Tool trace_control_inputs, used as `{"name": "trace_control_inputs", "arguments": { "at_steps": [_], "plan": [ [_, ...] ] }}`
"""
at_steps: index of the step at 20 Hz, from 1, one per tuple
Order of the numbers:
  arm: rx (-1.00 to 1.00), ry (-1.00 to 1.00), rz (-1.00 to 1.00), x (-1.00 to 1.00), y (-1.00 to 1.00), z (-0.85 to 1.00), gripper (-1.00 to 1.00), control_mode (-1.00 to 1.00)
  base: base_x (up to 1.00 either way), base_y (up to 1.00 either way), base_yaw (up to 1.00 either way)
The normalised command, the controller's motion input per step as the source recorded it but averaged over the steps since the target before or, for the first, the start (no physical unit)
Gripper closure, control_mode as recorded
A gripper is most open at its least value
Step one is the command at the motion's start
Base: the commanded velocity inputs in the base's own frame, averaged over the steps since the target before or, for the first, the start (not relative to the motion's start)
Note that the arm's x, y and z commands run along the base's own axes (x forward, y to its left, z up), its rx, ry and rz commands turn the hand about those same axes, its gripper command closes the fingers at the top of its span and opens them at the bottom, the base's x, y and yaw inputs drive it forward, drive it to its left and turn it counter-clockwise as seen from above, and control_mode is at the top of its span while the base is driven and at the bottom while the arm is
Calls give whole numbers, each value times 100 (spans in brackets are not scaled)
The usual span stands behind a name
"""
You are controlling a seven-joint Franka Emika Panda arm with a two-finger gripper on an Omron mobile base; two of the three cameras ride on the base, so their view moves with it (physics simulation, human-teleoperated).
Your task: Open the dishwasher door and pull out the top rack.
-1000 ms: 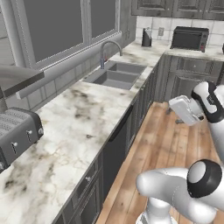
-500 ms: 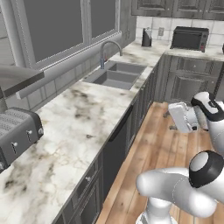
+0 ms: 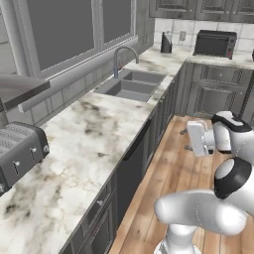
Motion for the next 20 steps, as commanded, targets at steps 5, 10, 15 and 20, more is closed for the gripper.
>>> {"name": "trace_control_inputs", "arguments": {
  "at_steps": [5, 10, 15, 20],
  "plan": [
    [7, 0, -5, 37, 14, -24, -100, -100, 0, 0, 0],
    [6, 0, -2, 37, 7, -23, -100, -100, 0, 0, 0],
    [4, 2, 0, 42, 6, -25, -100, -100, 0, 0, 0],
    [2, 5, 0, 50, 9, -29, -100, -100, 0, 0, 0]
  ]
}}
